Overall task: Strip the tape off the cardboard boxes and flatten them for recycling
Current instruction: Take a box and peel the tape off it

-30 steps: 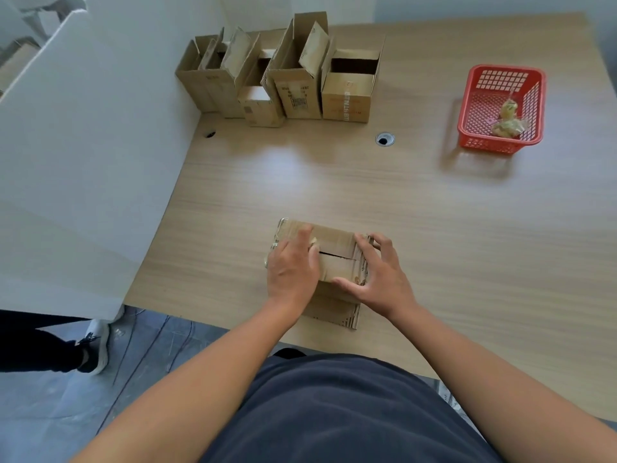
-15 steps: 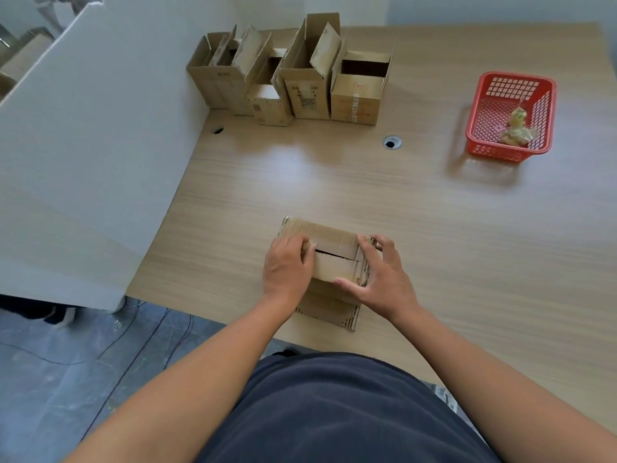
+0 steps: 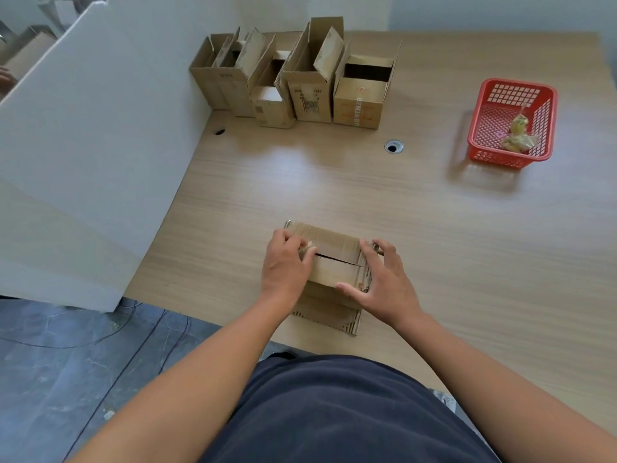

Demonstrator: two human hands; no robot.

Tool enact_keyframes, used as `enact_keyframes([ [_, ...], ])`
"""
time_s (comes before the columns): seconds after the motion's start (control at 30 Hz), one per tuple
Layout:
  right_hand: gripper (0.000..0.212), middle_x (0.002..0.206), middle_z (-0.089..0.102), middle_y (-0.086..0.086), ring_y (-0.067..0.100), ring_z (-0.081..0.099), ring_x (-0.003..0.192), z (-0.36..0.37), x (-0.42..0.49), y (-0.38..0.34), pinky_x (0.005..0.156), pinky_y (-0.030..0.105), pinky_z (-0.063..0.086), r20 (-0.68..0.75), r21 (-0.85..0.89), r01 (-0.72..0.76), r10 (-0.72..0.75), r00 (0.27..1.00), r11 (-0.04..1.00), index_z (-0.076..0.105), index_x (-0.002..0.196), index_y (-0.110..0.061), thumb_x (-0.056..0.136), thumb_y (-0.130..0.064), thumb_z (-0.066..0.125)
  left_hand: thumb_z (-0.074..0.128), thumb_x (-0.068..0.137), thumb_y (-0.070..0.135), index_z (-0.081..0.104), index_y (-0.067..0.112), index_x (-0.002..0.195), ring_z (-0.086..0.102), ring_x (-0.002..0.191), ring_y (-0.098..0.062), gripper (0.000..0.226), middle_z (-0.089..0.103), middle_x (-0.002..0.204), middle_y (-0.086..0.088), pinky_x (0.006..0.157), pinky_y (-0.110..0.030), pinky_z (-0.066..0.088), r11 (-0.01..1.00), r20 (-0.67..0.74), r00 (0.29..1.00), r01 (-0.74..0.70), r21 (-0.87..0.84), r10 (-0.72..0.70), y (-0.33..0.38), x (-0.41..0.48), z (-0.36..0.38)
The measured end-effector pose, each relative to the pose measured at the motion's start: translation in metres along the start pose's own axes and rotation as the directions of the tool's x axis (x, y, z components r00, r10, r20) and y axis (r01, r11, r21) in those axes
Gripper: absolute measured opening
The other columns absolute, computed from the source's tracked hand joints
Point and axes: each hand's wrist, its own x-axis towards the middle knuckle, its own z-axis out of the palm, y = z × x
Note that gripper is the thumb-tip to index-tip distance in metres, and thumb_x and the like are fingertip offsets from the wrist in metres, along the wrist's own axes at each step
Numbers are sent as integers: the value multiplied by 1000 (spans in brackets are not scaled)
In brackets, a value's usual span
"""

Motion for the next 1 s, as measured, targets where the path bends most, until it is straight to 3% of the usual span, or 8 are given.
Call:
enact_keyframes([
  [0.13,101,153,21,-3,21,31,141,-2,-1,-2,108,42,47,8,13,-19,19,1000,1000,31,159,-25,78,-81,55,60,101,27,67,16,109,56,94,-20,15,57,98,3,73,-26,43,999,-23,999,-46,2,46,-1,-4,0],
  [0.23,94,154,19,-3,23,26,140,-4,0,-5,111,42,42,40,-55,-31,33,999,998,27,159,-26,82,-78,43,59,101,19,51,26,130,55,92,-20,30,60,98,5,72,-31,45,996,-15,996,-84,-34,84,-2,-8,-3],
  [0.37,88,162,21,7,30,12,152,-4,11,-19,127,43,13,45,-288,41,-29,999,957,28,158,-8,94,-67,45,57,103,24,65,13,113,59,97,-28,17,65,104,-6,76,-31,44,992,-8,992,-124,-35,123,-7,-5,-4],
  [0.5,80,166,19,5,27,6,156,-6,24,-31,127,47,-6,152,-275,107,-67,986,956,19,162,-18,97,-54,48,74,92,36,69,19,113,57,88,-18,28,38,133,-5,80,-27,51,996,-6,999,-33,-82,32,-15,-7,-1],
  [0.6,77,167,14,8,28,6,155,-1,29,-39,126,53,-3,187,-279,19,35,982,960,8,164,-28,97,-51,38,77,88,37,68,20,112,46,104,-17,31,44,122,-1,90,-30,48,998,-69,997,35,-43,-38,-18,-3,1],
  [0.7,79,167,8,14,31,-2,156,12,27,-48,125,60,2,157,-342,-38,97,983,939,5,164,-22,98,-61,24,66,97,32,66,18,115,44,100,-15,23,56,105,4,83,-36,51,995,-100,993,56,-86,-65,-16,-1,-4],
  [0.83,92,160,20,18,38,11,152,23,26,-50,120,66,15,85,-401,-61,103,991,914,18,161,-18,90,-77,11,57,101,20,57,23,126,49,95,-18,25,52,109,1,70,-30,51,994,-109,994,-17,-112,5,-27,3,-13],
  [1.0,94,159,17,12,34,6,153,26,28,-49,121,65,13,95,-418,-90,142,985,904,10,160,-24,86,-82,8,68,97,24,70,10,114,53,96,-24,22,51,114,-10,79,-33,51,990,-118,989,-98,-106,85,-45,3,-12],
])
